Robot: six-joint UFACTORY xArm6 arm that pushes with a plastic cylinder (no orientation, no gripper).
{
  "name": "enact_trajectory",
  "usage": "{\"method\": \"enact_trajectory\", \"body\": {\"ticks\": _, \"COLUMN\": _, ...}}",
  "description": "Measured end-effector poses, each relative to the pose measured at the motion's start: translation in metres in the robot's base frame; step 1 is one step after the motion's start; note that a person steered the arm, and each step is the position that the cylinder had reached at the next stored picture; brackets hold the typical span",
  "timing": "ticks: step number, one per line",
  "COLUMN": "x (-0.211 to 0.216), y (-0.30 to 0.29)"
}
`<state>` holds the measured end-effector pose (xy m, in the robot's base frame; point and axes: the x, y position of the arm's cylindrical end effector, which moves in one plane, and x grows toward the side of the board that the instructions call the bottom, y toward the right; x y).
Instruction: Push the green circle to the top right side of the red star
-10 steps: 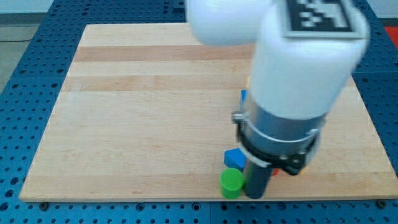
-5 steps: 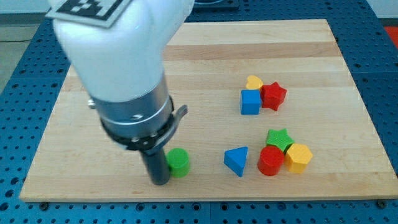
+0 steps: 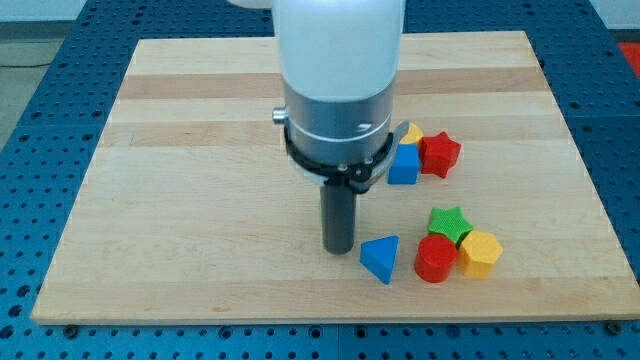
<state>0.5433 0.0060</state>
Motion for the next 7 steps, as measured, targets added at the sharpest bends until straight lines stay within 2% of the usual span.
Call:
{"method": "enact_trajectory", "body": {"ticks": 3, "x": -0.068, "y": -0.022}}
{"method": "enact_trajectory", "body": {"ticks": 5, "x": -0.070, "y": -0.076}}
{"method": "enact_trajectory", "body": {"ticks": 7, "x": -0.084, "y": -0.043}}
